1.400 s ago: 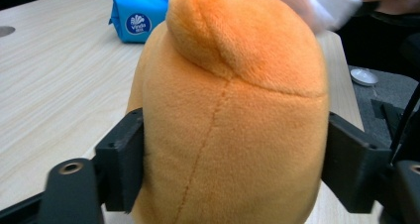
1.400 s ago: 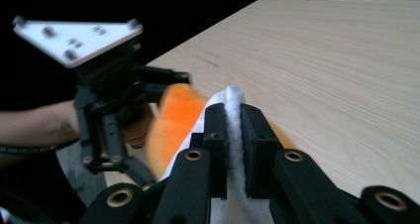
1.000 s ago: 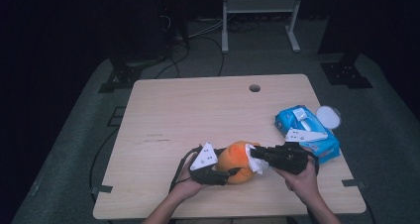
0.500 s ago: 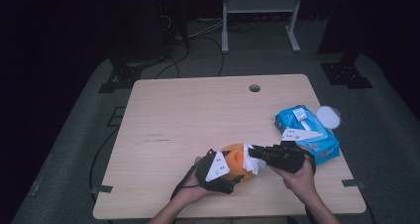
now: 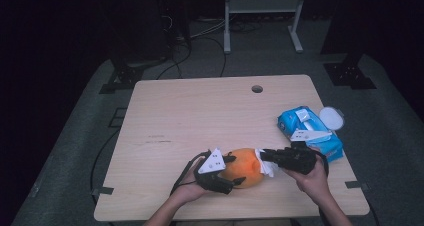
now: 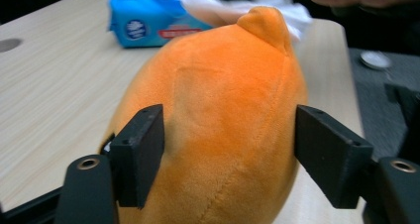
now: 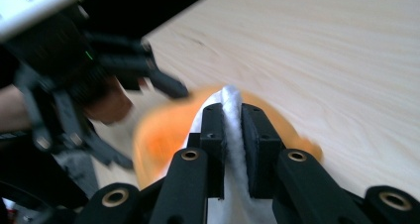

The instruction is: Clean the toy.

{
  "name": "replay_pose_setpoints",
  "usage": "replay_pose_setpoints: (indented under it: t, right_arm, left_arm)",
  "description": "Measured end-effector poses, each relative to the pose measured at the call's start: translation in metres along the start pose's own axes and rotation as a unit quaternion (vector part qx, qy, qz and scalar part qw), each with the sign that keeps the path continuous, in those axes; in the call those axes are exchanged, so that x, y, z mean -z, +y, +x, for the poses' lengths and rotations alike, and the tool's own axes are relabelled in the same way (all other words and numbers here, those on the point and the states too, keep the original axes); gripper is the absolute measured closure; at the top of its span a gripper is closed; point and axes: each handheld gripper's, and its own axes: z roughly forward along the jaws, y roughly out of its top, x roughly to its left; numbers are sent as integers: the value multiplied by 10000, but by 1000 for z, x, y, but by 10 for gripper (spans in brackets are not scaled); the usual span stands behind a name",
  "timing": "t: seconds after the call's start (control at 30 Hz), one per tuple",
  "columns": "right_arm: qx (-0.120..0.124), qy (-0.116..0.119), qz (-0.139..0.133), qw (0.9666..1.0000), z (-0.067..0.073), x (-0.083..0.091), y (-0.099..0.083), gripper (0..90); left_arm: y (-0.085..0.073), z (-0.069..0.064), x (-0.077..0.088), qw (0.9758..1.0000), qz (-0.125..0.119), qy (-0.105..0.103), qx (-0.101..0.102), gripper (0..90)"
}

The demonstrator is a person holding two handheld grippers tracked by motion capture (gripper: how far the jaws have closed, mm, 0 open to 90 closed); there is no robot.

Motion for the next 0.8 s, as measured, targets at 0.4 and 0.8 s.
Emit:
replay_pose_setpoints:
  t: [0.4, 0.8]
  right_arm:
    - [222, 133, 326, 9991, 10, -8, -1, 797]
    - [397, 79, 474, 9981, 9, -6, -6, 784]
  left_arm:
    - [3, 4, 2, 9991, -171, -71, 379, 319]
    - [1, -9, -1, 9989, 123, -448, 26, 320]
